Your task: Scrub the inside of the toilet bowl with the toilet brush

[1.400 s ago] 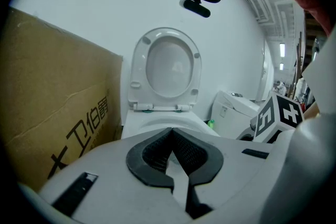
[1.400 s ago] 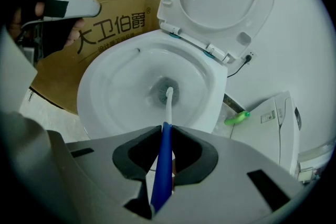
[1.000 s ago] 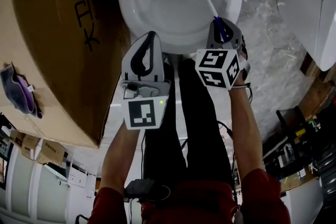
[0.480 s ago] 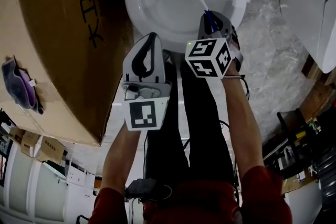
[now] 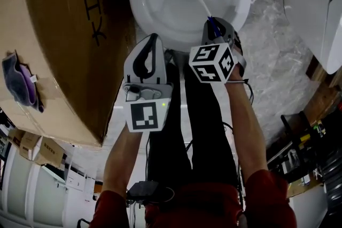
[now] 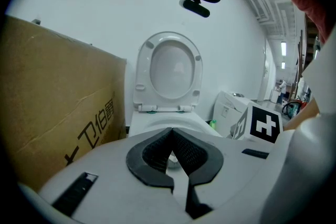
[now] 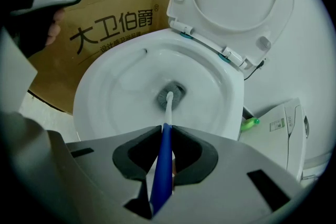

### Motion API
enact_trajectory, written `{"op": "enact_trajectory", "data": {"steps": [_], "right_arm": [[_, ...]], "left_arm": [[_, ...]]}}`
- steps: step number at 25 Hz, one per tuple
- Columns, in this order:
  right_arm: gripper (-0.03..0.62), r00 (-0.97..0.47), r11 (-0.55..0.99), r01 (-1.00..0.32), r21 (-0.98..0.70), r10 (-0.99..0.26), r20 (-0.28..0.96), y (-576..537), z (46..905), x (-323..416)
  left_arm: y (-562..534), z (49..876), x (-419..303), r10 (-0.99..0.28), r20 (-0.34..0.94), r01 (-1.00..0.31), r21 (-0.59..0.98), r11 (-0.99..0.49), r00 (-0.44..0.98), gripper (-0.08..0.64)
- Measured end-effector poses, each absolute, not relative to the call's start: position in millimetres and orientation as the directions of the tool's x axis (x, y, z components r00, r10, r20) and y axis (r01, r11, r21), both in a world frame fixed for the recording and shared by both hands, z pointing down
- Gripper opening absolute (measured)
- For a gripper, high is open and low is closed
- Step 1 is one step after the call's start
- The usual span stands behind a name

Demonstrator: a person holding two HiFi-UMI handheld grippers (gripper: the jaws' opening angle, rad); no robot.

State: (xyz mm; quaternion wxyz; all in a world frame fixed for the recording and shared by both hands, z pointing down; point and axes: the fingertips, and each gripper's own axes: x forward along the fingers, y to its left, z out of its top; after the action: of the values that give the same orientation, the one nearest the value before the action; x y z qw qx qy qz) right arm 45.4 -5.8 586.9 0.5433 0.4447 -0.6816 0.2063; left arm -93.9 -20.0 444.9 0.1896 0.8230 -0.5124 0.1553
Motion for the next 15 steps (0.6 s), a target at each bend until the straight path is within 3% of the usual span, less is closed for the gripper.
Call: {"op": "enact_trajectory", "data": {"steps": [15], "right_arm": [[0.06, -0.054, 0.385, -0.918, 0.1, -0.368, 0.928, 45, 530, 61]], "left_arm": [[-3, 388, -87, -0.801, 0.412, -0.899, 0.154, -0.409, 0.435, 0.012]]}}
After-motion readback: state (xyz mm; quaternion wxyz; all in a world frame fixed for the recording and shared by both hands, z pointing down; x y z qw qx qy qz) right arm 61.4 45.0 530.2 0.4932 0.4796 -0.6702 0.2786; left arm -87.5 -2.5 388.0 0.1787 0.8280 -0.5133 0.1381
